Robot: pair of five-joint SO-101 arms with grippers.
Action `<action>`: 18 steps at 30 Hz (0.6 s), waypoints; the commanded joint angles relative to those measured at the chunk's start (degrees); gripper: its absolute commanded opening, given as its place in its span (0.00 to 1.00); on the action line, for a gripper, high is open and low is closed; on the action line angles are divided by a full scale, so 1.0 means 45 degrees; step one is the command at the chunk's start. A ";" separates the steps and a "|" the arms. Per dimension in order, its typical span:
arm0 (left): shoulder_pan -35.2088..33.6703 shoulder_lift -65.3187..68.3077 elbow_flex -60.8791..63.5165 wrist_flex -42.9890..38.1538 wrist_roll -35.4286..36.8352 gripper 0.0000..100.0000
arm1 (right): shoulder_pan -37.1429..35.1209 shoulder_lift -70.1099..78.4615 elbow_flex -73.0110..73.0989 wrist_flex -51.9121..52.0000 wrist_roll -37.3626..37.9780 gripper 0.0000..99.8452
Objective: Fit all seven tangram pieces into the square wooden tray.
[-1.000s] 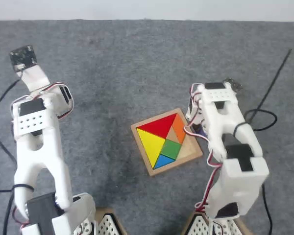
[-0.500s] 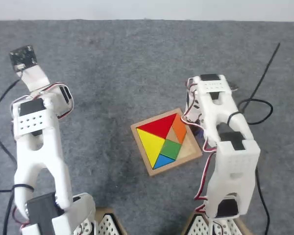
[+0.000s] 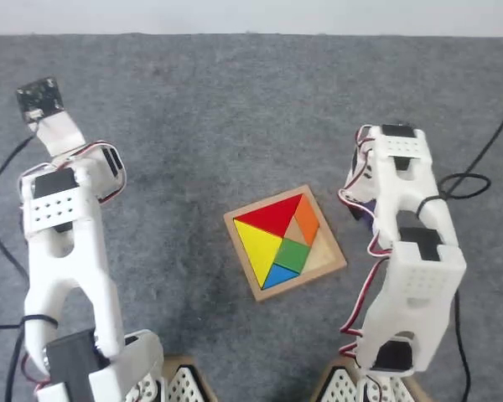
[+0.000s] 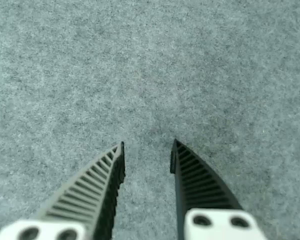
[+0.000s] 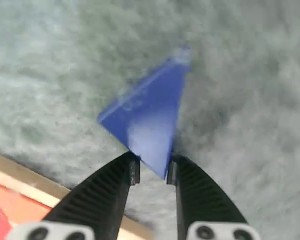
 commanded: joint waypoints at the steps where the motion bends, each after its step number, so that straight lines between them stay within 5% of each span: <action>1: 0.0078 -0.0078 -0.0518 0.0020 0.0020 0.15 | 0.0576 -0.1299 -0.0371 -0.0322 0.2579 0.12; 9: 0.0098 -0.0078 -0.0518 0.0020 0.0020 0.15 | -0.0127 -0.2628 -0.0606 -0.0147 0.2188 0.12; 18: 0.0098 -0.0078 -0.0518 0.0039 0.0020 0.15 | -0.0576 -0.2217 -0.1094 0.0029 0.2032 0.34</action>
